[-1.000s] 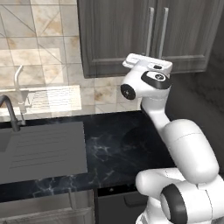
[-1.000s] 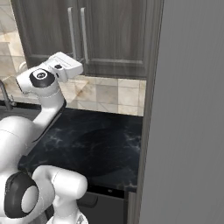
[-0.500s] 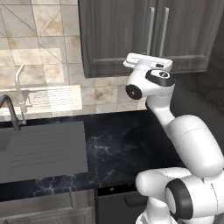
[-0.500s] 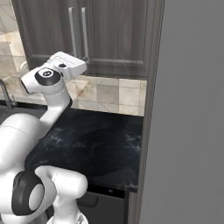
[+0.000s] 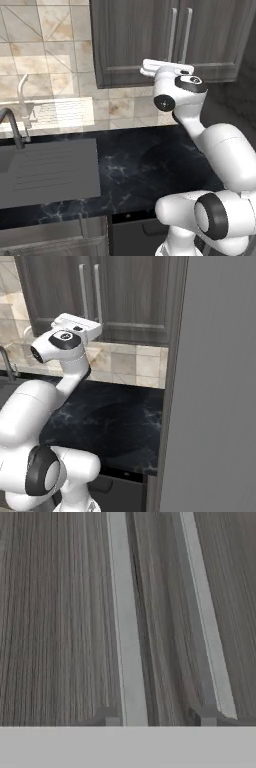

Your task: Open the cabinet and move the ladle to the pot. Then close the cabinet.

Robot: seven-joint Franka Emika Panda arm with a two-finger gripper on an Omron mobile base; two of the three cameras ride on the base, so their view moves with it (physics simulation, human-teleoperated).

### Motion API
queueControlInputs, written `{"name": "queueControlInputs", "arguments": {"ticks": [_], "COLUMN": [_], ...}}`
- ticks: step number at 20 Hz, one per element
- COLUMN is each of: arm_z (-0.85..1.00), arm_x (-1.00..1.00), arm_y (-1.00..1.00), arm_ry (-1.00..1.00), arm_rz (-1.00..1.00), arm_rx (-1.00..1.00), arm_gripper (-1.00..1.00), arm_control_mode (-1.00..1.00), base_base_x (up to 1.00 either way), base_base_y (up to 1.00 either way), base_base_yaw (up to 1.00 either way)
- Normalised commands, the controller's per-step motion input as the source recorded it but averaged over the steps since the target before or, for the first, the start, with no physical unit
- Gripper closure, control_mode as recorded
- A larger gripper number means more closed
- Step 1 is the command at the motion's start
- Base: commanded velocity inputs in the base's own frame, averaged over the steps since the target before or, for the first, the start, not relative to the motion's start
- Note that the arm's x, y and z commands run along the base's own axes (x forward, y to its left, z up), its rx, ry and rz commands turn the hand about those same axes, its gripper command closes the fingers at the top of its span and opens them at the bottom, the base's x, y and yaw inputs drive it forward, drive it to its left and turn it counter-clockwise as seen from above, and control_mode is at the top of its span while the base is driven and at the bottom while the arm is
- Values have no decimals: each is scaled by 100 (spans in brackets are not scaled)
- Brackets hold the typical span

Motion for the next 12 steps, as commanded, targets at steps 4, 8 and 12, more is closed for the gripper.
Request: {"name": "queueControlInputs", "arguments": {"ticks": [4, 8, 12], "arm_z": [-24, -28, -25], "arm_x": [100, 100, 100], "arm_y": [-24, -15, -30], "arm_ry": [2, 2, 0], "arm_rz": [48, 52, 54], "arm_rx": [23, 21, 19], "arm_gripper": [-100, -100, -100], "arm_control_mode": [-100, -100, -100], "base_base_x": [0, 0, 0], "base_base_y": [0, 0, 0], "base_base_yaw": [0, 0, 0]}}
